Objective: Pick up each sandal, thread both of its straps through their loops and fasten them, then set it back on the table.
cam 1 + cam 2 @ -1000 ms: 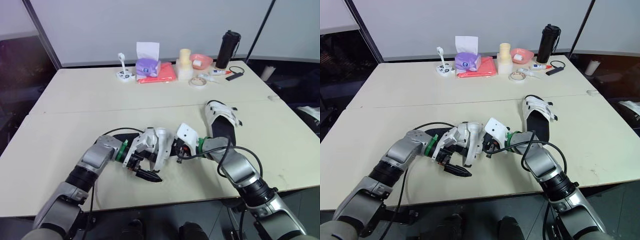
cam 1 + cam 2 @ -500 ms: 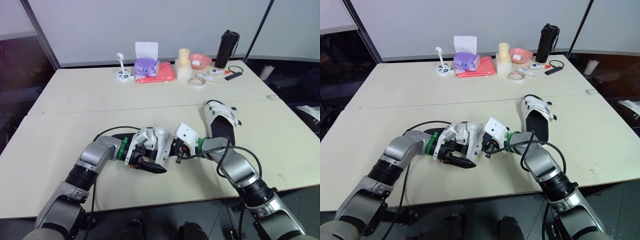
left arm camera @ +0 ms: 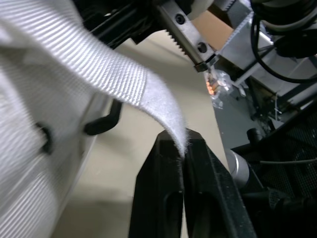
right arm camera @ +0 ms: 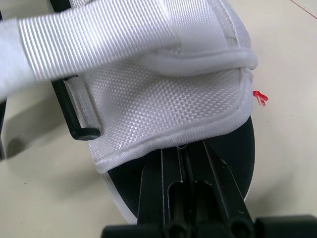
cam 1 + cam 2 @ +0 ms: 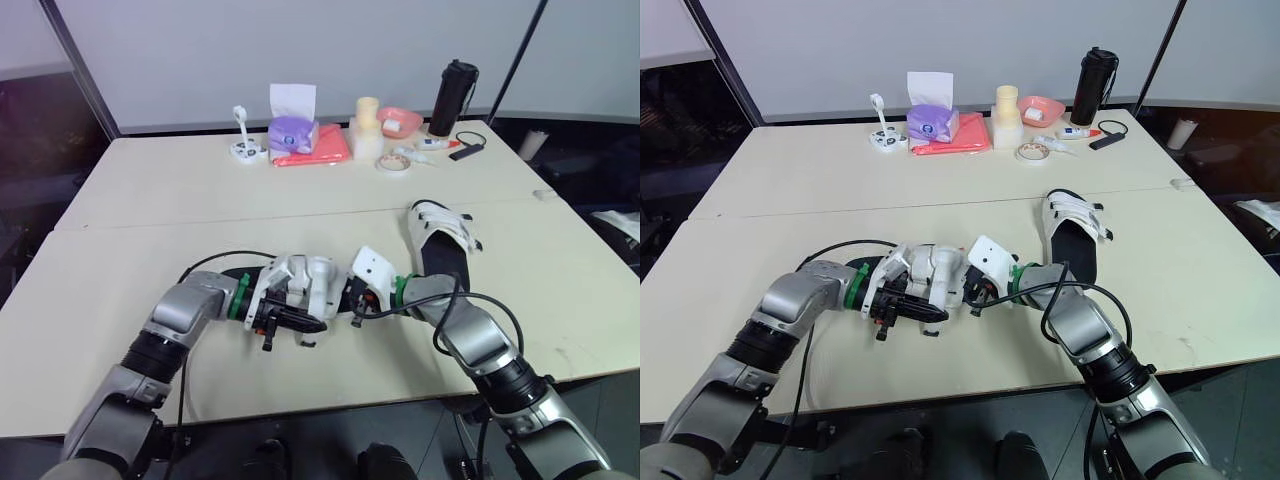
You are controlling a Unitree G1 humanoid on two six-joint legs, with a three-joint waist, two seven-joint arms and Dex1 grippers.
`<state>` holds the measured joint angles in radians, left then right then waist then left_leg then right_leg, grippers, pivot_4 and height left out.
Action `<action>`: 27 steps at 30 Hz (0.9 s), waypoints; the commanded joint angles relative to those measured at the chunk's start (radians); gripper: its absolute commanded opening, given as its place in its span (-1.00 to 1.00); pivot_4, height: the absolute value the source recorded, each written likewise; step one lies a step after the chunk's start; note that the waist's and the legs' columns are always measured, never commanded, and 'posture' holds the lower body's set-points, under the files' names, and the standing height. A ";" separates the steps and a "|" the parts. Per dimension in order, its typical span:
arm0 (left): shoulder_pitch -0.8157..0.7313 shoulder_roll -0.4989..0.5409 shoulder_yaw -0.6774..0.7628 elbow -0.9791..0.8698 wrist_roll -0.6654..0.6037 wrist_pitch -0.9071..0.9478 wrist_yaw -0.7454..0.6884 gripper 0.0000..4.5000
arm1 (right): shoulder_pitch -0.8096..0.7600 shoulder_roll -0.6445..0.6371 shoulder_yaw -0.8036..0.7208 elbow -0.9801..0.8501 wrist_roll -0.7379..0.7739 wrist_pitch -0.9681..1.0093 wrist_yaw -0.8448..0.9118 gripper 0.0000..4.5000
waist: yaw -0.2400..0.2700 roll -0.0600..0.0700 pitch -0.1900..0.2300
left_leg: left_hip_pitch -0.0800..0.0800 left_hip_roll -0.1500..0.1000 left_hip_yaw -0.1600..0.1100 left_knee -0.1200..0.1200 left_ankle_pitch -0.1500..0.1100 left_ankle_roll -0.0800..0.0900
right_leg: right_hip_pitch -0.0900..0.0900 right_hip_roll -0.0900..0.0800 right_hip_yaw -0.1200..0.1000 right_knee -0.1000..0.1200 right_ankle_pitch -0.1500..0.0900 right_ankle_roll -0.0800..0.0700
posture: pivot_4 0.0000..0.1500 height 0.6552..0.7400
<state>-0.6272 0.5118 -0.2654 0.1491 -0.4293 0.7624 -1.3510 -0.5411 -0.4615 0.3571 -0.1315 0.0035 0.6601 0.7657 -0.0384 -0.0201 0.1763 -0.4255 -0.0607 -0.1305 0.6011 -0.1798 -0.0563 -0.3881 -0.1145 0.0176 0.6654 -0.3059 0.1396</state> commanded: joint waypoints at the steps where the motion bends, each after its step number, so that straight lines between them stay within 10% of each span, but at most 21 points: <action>1: -0.009 0.008 0.057 -0.057 -0.068 0.053 0.006 -0.99 | 0.000 0.000 0.007 -0.005 -0.003 -0.003 0.002 -1.00 | 0.000 0.000 0.000 | 0.000 0.000 0.000 0.000 0.000 0.000 | 0.000 0.000 0.000 0.000 0.000 0.000 | 1.00 1.00; 27: -0.286 -0.109 0.117 0.385 -0.080 0.089 -0.053 -0.99 | 0.021 -0.003 0.007 -0.031 -0.003 0.014 -0.013 -1.00 | -0.004 0.000 0.000 | 0.000 0.000 0.001 -0.001 0.000 0.000 | 0.000 0.000 0.000 0.000 0.000 0.000 | 1.00 1.00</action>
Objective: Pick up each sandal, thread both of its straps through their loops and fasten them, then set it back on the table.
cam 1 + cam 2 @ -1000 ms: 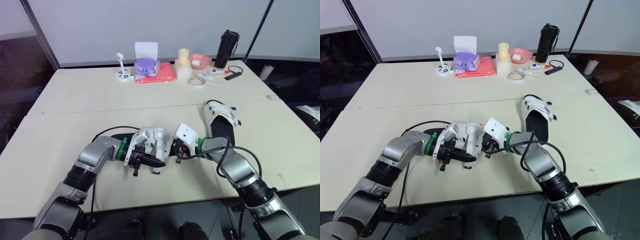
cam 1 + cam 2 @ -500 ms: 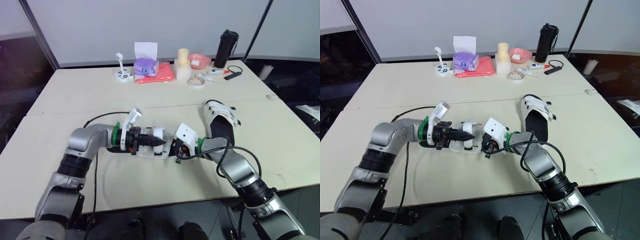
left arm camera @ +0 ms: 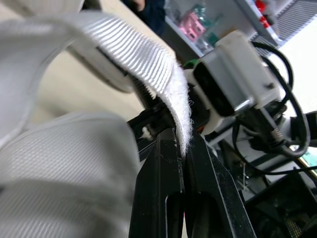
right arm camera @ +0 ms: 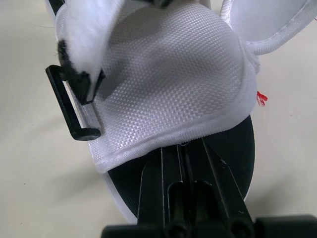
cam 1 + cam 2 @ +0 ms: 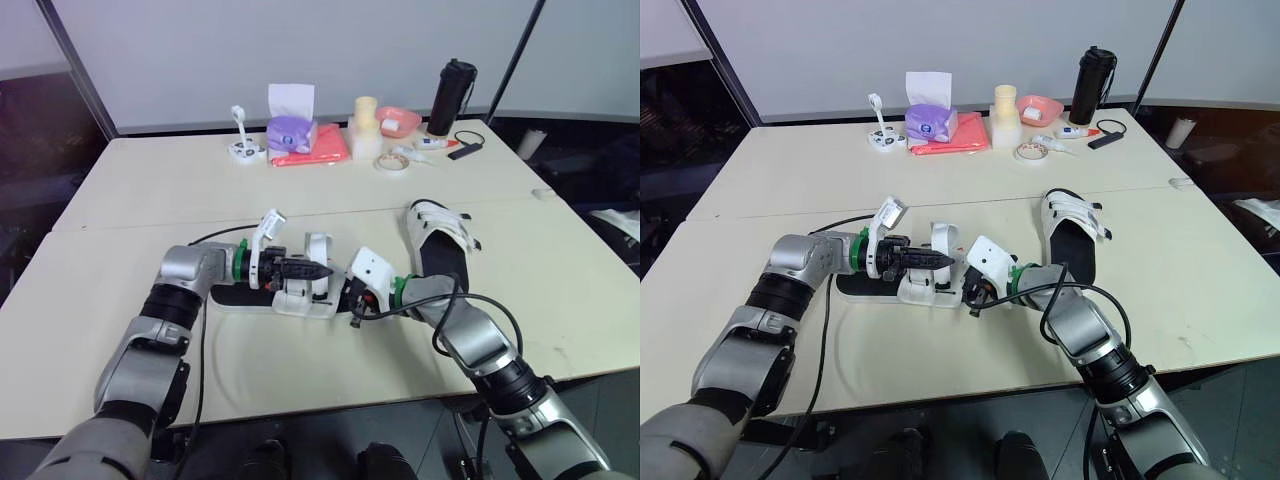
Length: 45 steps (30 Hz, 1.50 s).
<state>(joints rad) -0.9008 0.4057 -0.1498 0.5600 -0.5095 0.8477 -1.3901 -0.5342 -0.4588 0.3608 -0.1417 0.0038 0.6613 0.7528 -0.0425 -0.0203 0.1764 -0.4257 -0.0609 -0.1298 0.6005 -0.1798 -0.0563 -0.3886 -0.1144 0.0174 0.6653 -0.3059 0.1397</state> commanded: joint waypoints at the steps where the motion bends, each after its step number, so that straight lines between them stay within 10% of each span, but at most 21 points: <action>1: -0.010 -0.003 0.001 -0.028 0.001 0.003 -0.015 -0.99 | 0.015 -0.006 0.004 -0.024 -0.003 0.015 -0.001 -1.00 | 0.000 0.000 0.000 | 0.000 0.000 0.000 0.000 0.000 0.000 | 0.000 0.000 0.000 0.000 0.000 0.000 | 1.00 1.00; 32: 0.001 -0.009 -0.043 -0.023 0.075 -0.042 -0.094 -0.99 | 0.014 0.000 0.009 -0.029 -0.003 0.020 -0.003 -1.00 | 0.000 0.000 0.000 | 0.000 0.000 0.000 0.000 0.000 0.000 | 0.000 0.000 0.000 0.000 0.000 0.000 | 1.00 1.00; 45: 0.058 -0.009 -0.108 0.016 0.218 -0.328 -0.092 -0.99 | 0.016 0.000 0.011 -0.031 -0.004 0.022 -0.004 -1.00 | 0.000 0.000 0.000 | 0.000 0.000 0.000 0.000 0.000 0.000 | 0.000 0.000 0.000 0.000 0.000 0.000 | 1.00 1.00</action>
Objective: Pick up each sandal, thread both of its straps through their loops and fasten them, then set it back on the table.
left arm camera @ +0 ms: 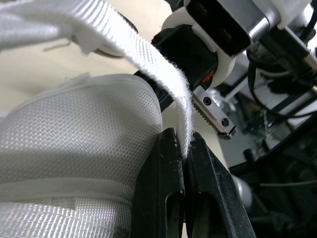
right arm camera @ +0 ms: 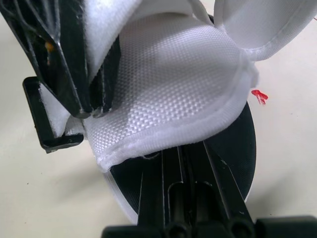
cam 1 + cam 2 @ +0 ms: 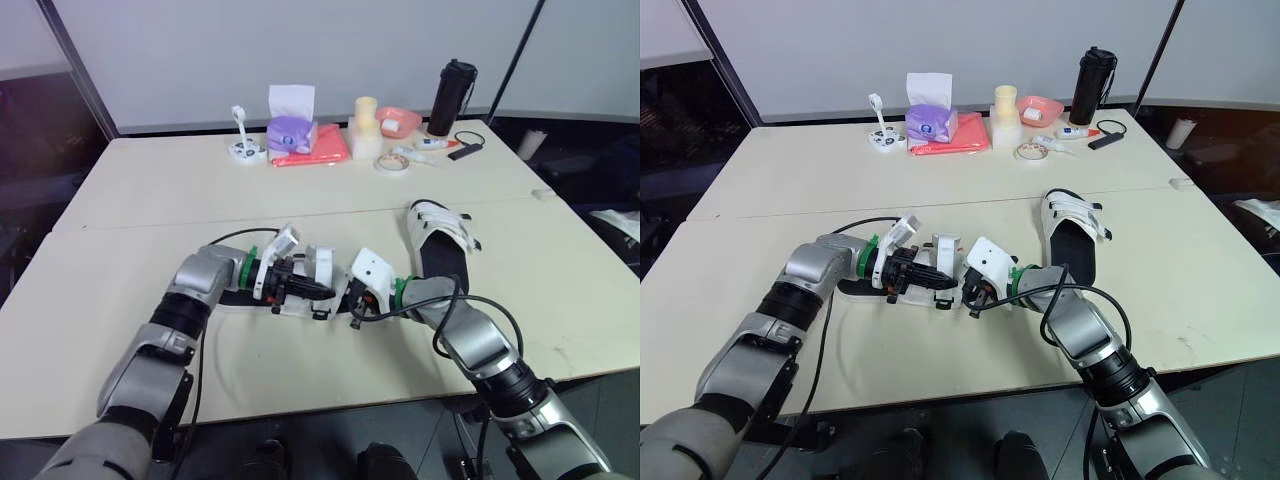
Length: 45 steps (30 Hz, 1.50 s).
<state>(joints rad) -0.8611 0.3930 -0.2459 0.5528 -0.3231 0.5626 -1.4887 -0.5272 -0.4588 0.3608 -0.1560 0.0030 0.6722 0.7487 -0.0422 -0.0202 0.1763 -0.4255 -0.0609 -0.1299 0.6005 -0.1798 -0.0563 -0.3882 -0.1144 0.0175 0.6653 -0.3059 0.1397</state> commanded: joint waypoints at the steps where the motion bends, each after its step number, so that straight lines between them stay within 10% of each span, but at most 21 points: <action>1: 0.020 0.002 -0.011 0.027 0.037 -0.057 0.009 -0.99 | 0.009 0.000 0.011 -0.016 -0.003 0.011 0.000 -1.00 | 0.000 0.000 0.000 | 0.000 0.000 0.000 0.000 0.000 0.000 | 0.000 0.000 0.000 0.000 0.000 0.000 | 1.00 1.00; 13: 0.058 0.030 -0.040 0.019 0.095 -0.181 -0.032 -0.99 | 0.005 -0.002 0.012 -0.010 -0.003 0.007 0.002 -1.00 | -0.001 0.000 0.000 | 0.000 0.000 0.000 0.000 0.000 0.000 | 0.000 0.000 0.000 0.000 0.000 0.000 | 1.00 1.00; 22: 0.107 0.093 -0.028 -0.095 0.085 -0.178 -0.066 0.65 | 0.000 0.001 0.013 -0.002 -0.003 0.001 0.004 -1.00 | -0.003 0.000 0.000 | 0.001 0.000 0.000 0.000 0.000 0.000 | 0.000 0.000 0.000 0.000 0.000 0.000 | 1.00 1.00; 35: 0.300 0.318 0.091 -0.493 -0.079 0.023 -0.072 0.65 | -0.009 0.008 0.018 0.019 -0.004 -0.016 0.010 -1.00 | -0.001 0.001 0.000 | 0.001 0.001 0.000 -0.002 0.000 0.000 | 0.000 0.000 0.001 0.000 0.000 0.000 | 1.00 1.00; 45: 0.449 0.194 0.082 -0.576 -0.053 -0.055 0.178 0.65 | -0.014 0.011 0.022 0.023 -0.004 -0.023 0.013 -1.00 | 0.001 0.001 -0.001 | 0.001 0.002 0.000 -0.002 0.000 0.000 | 0.000 0.000 0.001 0.000 0.000 0.000 | 1.00 1.00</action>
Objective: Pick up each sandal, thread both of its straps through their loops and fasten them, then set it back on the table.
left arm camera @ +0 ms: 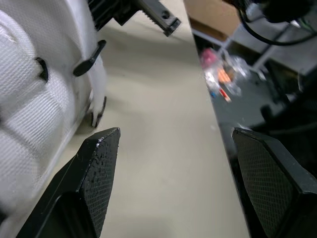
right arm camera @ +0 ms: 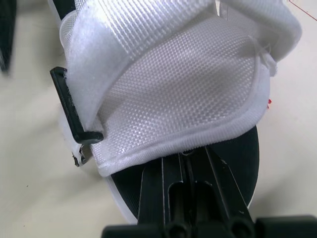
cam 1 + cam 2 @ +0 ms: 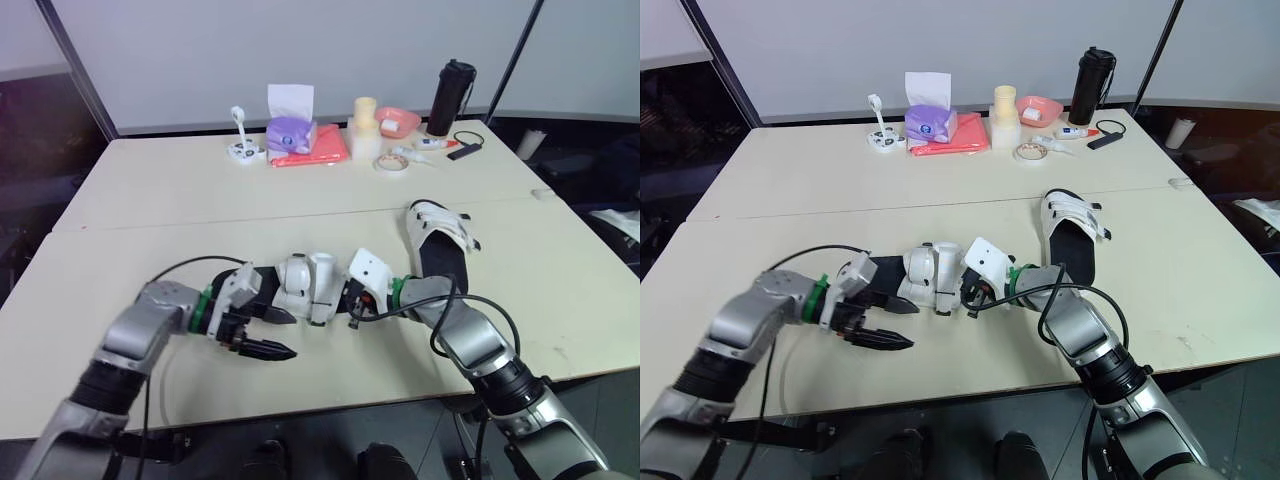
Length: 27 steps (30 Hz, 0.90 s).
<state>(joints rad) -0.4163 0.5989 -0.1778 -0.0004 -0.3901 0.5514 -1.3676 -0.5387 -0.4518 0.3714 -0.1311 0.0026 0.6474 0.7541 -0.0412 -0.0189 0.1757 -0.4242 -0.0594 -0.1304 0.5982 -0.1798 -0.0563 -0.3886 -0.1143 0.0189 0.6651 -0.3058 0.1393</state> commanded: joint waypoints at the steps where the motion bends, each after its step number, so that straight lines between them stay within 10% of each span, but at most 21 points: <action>1: 0.010 -0.022 0.012 -0.015 0.020 -0.062 0.069 0.65 | -0.002 0.003 0.011 -0.001 -0.003 0.001 0.008 -1.00 | 0.000 0.000 0.000 | 0.000 0.000 0.000 0.000 0.000 0.000 | 0.000 0.000 0.000 0.000 0.000 0.000 | 1.00 1.00; 25: -0.007 -0.147 -0.054 0.103 0.042 -0.105 0.154 0.65 | 0.003 -0.004 0.013 -0.011 -0.005 0.005 0.008 -1.00 | 0.002 0.000 0.000 | 0.000 -0.001 0.000 0.000 0.000 0.000 | 0.000 0.000 0.000 0.000 0.000 0.000 | 1.00 1.00; 27: -0.027 -0.171 -0.047 0.141 0.043 -0.109 0.168 0.42 | 0.004 -0.002 0.012 -0.013 -0.003 0.008 0.007 -1.00 | 0.002 0.000 0.000 | 0.000 -0.001 0.000 0.000 0.000 0.000 | 0.000 0.000 0.000 0.000 0.000 0.000 | 1.00 1.00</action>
<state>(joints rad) -0.4115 0.4384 -0.2271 0.1278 -0.3471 0.4486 -1.2123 -0.5384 -0.4548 0.3724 -0.1323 0.0023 0.6484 0.7544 -0.0394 -0.0188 0.1756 -0.4240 -0.0602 -0.1301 0.5984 -0.1798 -0.0563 -0.3883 -0.1145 0.0188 0.6649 -0.3056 0.1391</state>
